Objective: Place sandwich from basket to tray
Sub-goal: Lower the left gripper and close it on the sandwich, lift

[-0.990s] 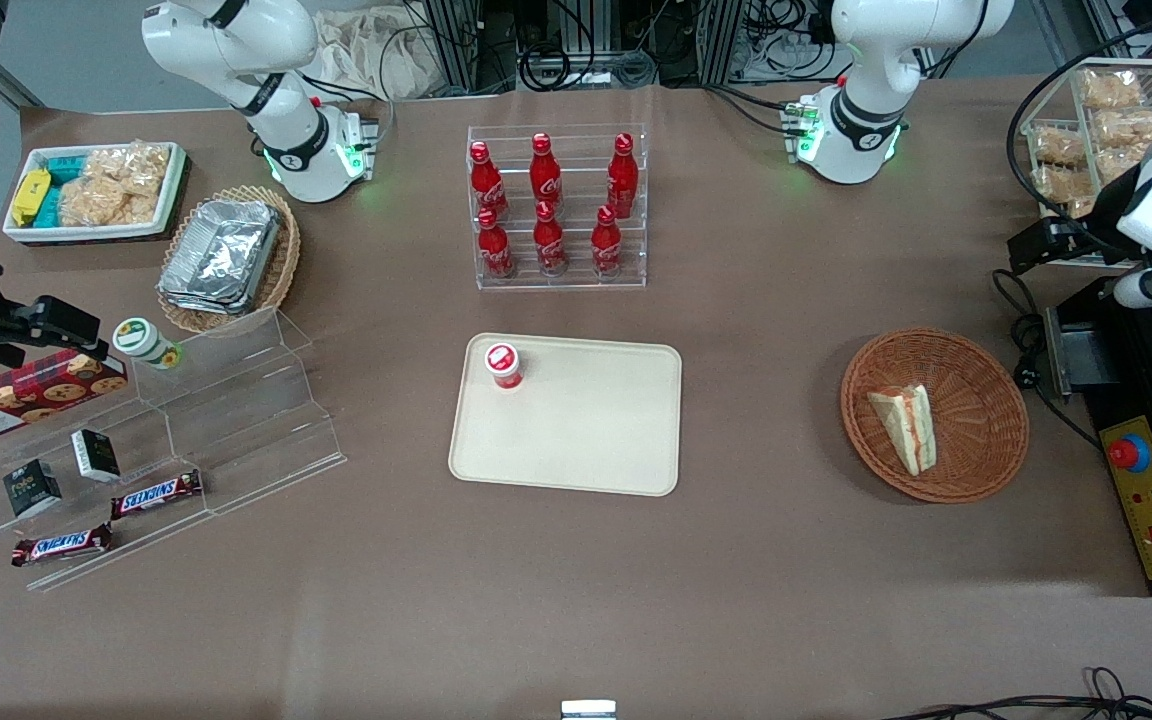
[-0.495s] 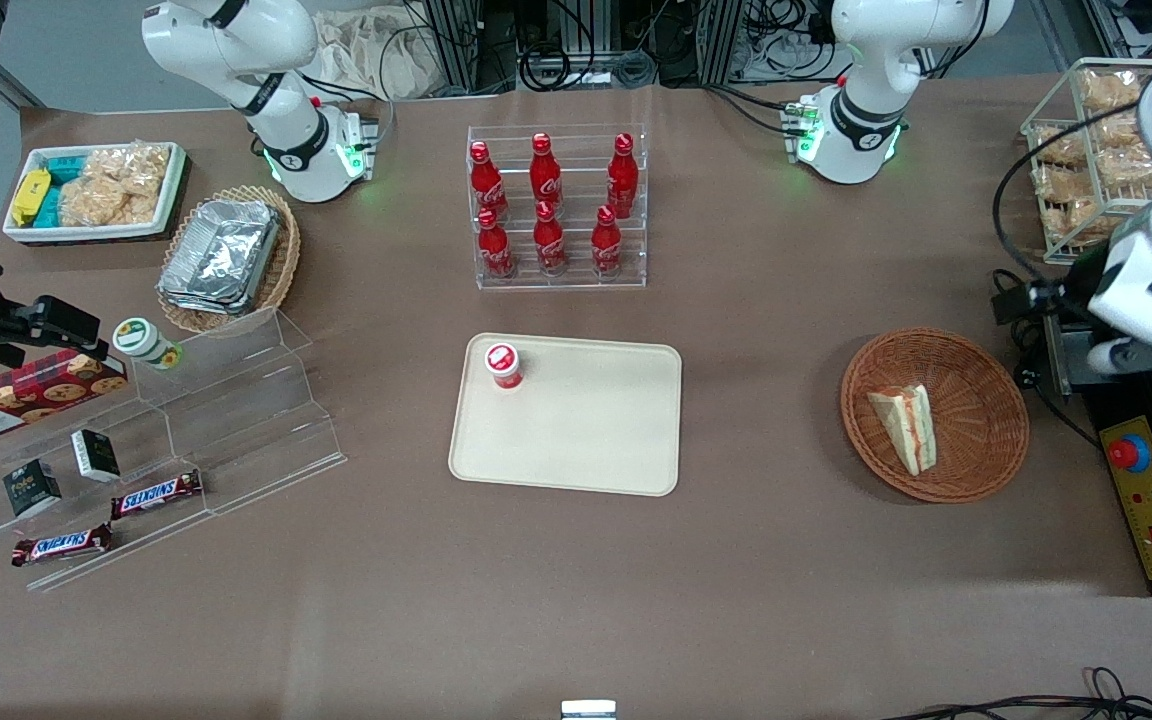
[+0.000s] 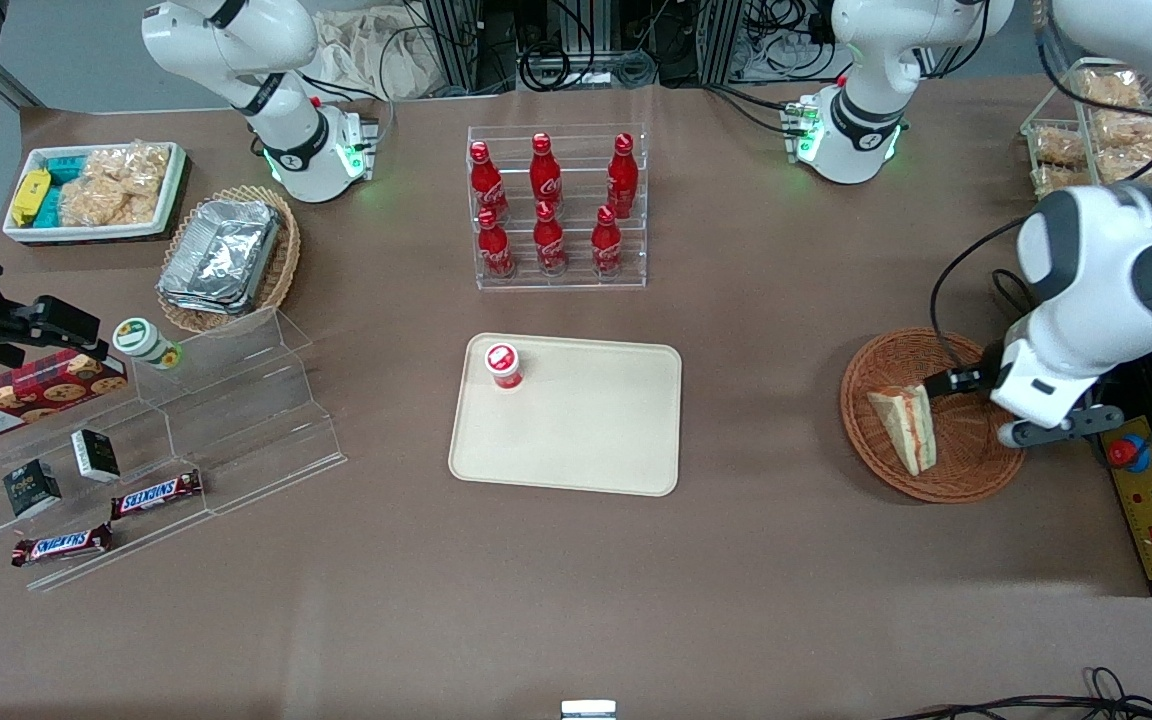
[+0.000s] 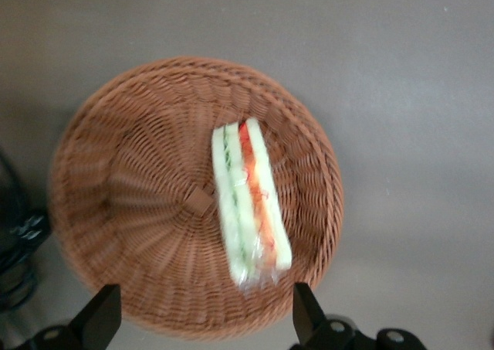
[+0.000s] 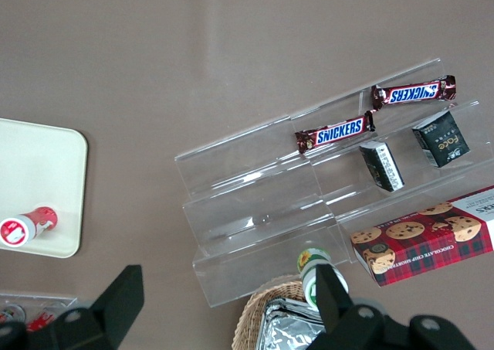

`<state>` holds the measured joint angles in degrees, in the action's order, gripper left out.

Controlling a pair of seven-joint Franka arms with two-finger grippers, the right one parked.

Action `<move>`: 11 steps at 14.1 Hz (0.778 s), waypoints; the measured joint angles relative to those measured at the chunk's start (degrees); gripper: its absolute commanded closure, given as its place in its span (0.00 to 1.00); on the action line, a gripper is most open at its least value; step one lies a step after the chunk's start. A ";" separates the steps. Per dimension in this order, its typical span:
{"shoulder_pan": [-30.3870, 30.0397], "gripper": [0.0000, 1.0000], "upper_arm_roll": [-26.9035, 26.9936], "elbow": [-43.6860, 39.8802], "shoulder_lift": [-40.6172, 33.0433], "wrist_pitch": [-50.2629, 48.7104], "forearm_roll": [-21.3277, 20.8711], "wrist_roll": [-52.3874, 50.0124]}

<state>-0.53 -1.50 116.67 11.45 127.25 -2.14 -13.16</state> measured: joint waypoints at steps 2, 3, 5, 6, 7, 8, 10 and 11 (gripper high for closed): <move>0.06 0.00 -0.02 3.03 3.29 7.35 0.03 -0.87; 0.06 0.00 -0.02 4.07 4.89 10.48 0.06 -1.35; 0.07 0.17 -0.03 5.05 7.64 14.82 0.09 -2.43; 0.09 0.36 -0.04 5.11 8.61 15.73 0.09 -2.78; 0.10 0.55 -0.05 5.11 9.11 16.02 0.10 -3.22; 0.10 0.76 -0.08 5.10 9.17 16.03 0.10 -3.83; 0.12 0.97 -0.20 4.81 8.81 15.91 0.10 -4.91; 0.14 0.98 -0.29 4.40 8.37 15.32 0.10 -5.15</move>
<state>-0.39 -1.79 121.07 19.82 142.57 -2.04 -18.31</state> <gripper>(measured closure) 0.476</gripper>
